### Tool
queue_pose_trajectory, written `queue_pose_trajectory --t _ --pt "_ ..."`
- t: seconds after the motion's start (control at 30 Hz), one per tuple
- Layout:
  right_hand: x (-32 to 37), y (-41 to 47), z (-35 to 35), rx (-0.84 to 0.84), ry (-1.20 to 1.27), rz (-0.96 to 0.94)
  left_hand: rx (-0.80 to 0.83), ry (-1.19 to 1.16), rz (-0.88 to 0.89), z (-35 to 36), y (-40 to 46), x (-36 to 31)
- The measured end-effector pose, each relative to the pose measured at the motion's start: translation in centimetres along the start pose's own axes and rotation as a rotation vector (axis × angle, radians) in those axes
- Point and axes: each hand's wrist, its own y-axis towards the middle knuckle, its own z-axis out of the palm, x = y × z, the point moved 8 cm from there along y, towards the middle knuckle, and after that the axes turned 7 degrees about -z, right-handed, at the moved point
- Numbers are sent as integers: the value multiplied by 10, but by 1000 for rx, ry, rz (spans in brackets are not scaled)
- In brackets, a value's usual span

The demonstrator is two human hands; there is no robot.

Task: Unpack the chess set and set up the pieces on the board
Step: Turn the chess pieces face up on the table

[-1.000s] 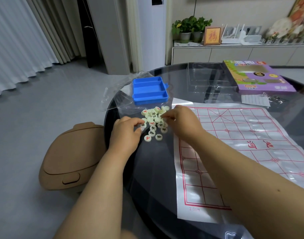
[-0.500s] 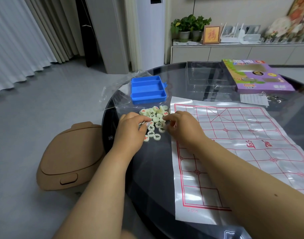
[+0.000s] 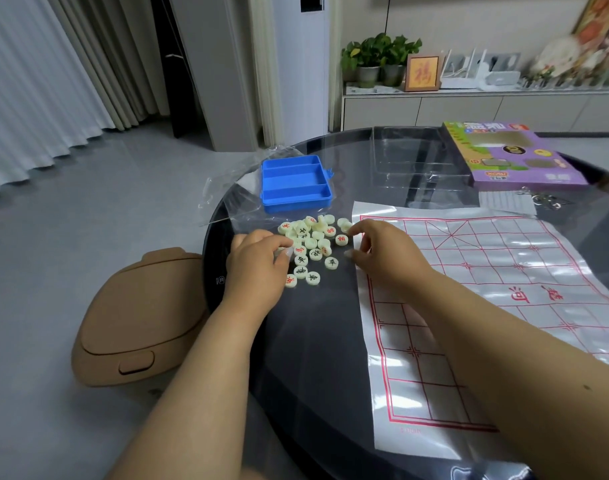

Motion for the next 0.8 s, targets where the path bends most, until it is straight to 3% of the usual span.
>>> queue_pose_trajectory --t 0.27,0.8 --pt "13 23 -2 12 -286 -43 58 98 -7 6 1 3" --pt "15 23 12 -21 -101 -74 53 36 2 0 4 18"
